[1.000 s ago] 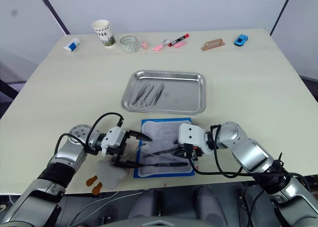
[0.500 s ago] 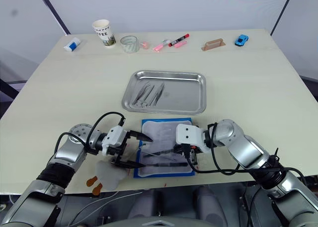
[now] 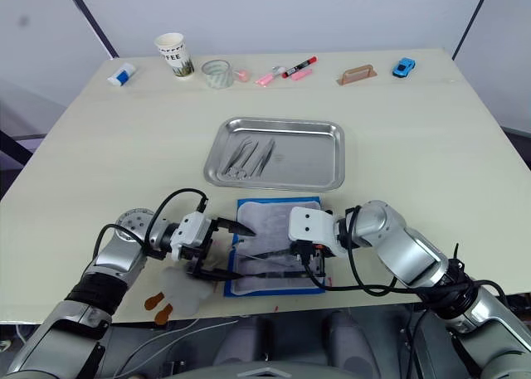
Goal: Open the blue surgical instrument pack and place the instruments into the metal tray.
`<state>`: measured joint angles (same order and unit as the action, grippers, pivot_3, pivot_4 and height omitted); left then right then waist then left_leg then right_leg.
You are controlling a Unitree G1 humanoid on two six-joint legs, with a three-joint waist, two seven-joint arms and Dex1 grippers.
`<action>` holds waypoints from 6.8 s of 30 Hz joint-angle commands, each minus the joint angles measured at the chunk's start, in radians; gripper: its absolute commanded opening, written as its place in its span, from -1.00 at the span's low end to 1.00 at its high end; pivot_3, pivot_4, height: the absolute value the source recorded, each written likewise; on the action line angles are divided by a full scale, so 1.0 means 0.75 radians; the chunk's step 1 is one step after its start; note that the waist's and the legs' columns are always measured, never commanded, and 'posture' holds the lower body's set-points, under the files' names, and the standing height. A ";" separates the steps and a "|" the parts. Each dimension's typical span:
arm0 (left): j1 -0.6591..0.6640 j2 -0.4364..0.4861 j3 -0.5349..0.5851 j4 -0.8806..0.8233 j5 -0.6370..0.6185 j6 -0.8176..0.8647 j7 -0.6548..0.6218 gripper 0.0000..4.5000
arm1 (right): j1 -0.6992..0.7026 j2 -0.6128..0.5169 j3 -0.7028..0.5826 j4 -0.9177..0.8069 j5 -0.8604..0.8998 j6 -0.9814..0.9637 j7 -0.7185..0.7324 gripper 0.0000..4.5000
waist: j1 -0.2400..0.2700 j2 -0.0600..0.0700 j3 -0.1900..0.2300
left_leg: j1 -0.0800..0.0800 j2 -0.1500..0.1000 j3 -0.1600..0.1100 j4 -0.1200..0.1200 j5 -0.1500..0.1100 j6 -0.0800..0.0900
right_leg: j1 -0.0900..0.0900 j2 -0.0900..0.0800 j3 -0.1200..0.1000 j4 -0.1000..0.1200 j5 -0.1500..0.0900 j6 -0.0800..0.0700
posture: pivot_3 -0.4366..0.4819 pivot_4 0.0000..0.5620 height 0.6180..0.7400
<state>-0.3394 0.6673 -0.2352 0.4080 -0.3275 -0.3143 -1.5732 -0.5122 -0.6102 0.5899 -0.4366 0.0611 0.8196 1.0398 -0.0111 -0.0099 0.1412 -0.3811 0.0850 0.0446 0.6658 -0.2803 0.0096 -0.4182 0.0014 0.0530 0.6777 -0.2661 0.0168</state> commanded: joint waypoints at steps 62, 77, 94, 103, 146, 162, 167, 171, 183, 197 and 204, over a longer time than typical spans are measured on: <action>0.045 -0.034 -0.035 0.121 0.077 -0.021 -0.028 1.00 | -0.198 -0.328 0.000 -0.316 0.175 0.312 -0.109 -0.97 | 0.000 0.003 -0.001 | 0.000 -0.001 0.000 0.000 0.000 0.000 | 0.000 -0.002 -0.001 0.000 0.000 0.000 | -0.05 -0.47 0.96; 0.038 -0.034 -0.035 0.096 0.069 0.003 -0.028 1.00 | 0.049 -0.570 -0.360 -0.337 0.296 0.176 -0.034 -0.97 | 0.001 0.003 -0.001 | 0.000 -0.001 0.000 0.000 0.000 0.000 | 0.000 -0.002 -0.001 -0.001 -0.002 0.002 | -0.05 -0.47 0.96; 0.034 -0.051 -0.030 0.062 0.068 0.033 0.002 1.00 | -0.043 0.066 -0.732 -0.109 0.530 0.453 -0.509 -0.97 | -0.002 0.003 0.000 | -0.001 -0.001 0.000 -0.001 0.000 0.000 | 0.000 -0.002 0.000 -0.001 -0.001 0.002 | -0.05 -0.47 0.96; 0.045 -0.060 -0.016 0.034 0.072 0.052 0.021 1.00 | -0.282 0.586 -0.737 0.195 0.385 0.548 -0.991 -0.97 | 0.000 0.004 0.000 | -0.003 -0.002 0.000 -0.001 0.000 0.000 | -0.001 -0.002 0.000 -0.002 -0.001 0.002 | -0.05 -0.47 0.96; 0.087 -0.079 0.000 0.016 0.089 0.054 0.049 1.00 | -0.548 1.115 -0.791 0.984 0.323 0.215 -1.524 -0.49 | -0.013 0.004 0.000 | -0.004 -0.002 0.000 -0.002 0.000 0.000 | -0.002 -0.003 0.002 -0.001 -0.001 0.002 | -0.05 -0.47 0.96; 0.066 -0.081 0.000 0.047 0.096 0.039 0.040 1.00 | -0.483 1.020 -0.752 0.718 0.407 0.310 -1.384 0.97 | -0.012 0.004 0.000 | -0.005 -0.002 -0.001 -0.002 0.000 0.000 | -0.003 -0.003 0.002 -0.001 -0.001 0.002 | -0.05 -0.47 0.96; 0.058 -0.082 -0.002 0.060 0.097 0.033 0.033 1.00 | -0.425 0.948 -0.754 0.656 0.422 0.358 -1.310 0.97 | -0.009 0.004 0.000 | -0.005 -0.002 -0.001 -0.002 0.000 0.000 | -0.003 -0.003 0.001 -0.001 -0.001 0.002 | -0.05 -0.47 0.96; 0.053 -0.085 -0.002 0.064 0.097 0.032 0.032 1.00 | -0.379 0.835 -0.666 0.607 0.397 0.240 -1.141 0.97 | -0.008 0.004 0.000 | -0.005 -0.003 -0.001 -0.002 0.000 0.000 | -0.003 -0.003 0.002 -0.001 -0.001 0.002 | -0.05 -0.47 0.96; 0.045 -0.087 0.001 0.075 0.095 0.028 0.031 1.00 | 0.010 0.416 -0.607 0.234 0.480 -0.240 -0.506 0.97 | -0.007 0.004 0.001 | -0.006 -0.006 -0.003 -0.002 0.000 0.000 | -0.002 -0.003 0.005 -0.002 -0.002 0.004 | -0.05 -0.47 0.96; 0.040 -0.080 -0.002 0.084 0.092 0.024 0.009 1.00 | 0.332 -0.036 -0.549 -0.022 0.548 -0.401 -0.009 0.97 | -0.005 0.004 0.001 | -0.004 -0.009 -0.007 -0.002 0.000 0.000 | 0.002 -0.002 0.008 -0.004 -0.003 0.006 | -0.05 -0.47 0.96; 0.056 -0.072 -0.001 0.063 0.088 0.034 0.008 1.00 | 0.346 -0.067 -0.370 0.000 0.345 -0.445 -0.062 0.97 | -0.005 0.003 0.001 | -0.003 -0.009 -0.007 -0.002 0.000 0.000 | 0.002 -0.001 0.008 -0.004 -0.003 0.006 | -0.05 -0.47 0.96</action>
<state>-0.3323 0.6003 -0.2053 0.4211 -0.3164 -0.3070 -1.5572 -0.2506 -0.6582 0.3034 -0.4188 0.3445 0.5150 1.0016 -0.0145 -0.0074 0.1421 -0.3838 0.0782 0.0395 0.6642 -0.2803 0.0097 -0.4165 0.0004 0.0588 0.6744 -0.2686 0.0216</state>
